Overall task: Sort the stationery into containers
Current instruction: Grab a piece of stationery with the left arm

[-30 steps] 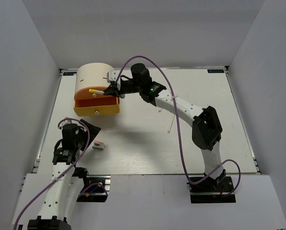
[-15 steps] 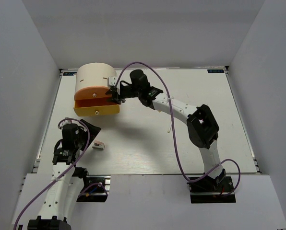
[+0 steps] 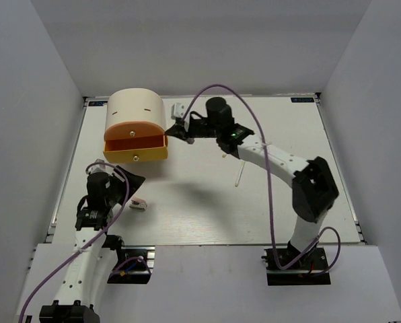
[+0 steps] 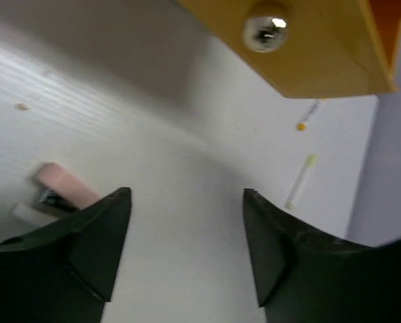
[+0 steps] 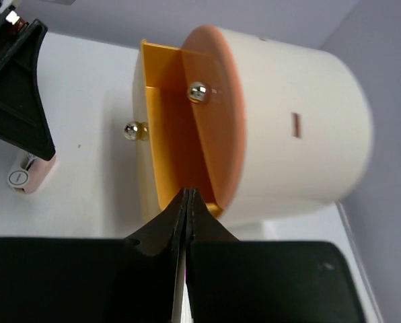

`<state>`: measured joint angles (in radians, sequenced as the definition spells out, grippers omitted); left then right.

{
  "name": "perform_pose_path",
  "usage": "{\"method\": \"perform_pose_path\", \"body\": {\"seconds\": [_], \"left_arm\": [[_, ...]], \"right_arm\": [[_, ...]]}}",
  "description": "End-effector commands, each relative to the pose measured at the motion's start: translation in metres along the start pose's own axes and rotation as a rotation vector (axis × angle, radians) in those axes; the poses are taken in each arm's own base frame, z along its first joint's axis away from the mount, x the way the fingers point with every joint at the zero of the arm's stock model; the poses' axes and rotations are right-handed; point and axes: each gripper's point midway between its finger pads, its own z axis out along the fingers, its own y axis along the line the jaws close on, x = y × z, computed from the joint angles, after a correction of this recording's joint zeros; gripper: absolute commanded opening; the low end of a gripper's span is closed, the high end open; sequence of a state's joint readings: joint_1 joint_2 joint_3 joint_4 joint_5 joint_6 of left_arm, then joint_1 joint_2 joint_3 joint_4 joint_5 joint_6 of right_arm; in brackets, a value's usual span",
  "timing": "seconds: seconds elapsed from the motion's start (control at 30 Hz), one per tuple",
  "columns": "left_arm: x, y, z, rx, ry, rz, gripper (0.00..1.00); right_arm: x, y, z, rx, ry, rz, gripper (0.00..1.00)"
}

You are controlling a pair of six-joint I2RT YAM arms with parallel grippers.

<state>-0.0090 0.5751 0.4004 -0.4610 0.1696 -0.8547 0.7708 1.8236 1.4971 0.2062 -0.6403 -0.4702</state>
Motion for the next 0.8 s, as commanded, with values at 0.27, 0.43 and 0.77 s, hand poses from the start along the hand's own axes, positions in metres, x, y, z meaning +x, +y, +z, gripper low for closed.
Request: {"method": "perform_pose_path", "body": {"seconds": [0.27, 0.43, 0.77], "left_arm": [[0.015, -0.111, -0.012, 0.534, 0.228, 0.372, 0.42], [0.010, -0.154, -0.018, 0.617, 0.263, 0.483, 0.46], [0.060, -0.261, 0.008, 0.750, 0.403, 0.683, 0.55]], "right_arm": [[0.092, -0.069, -0.138, 0.490, 0.370, 0.398, 0.00], [0.127, -0.063, -0.187, 0.546, 0.427, 0.512, 0.01], [0.148, -0.060, -0.234, 0.609, 0.448, 0.615, 0.26]]}}
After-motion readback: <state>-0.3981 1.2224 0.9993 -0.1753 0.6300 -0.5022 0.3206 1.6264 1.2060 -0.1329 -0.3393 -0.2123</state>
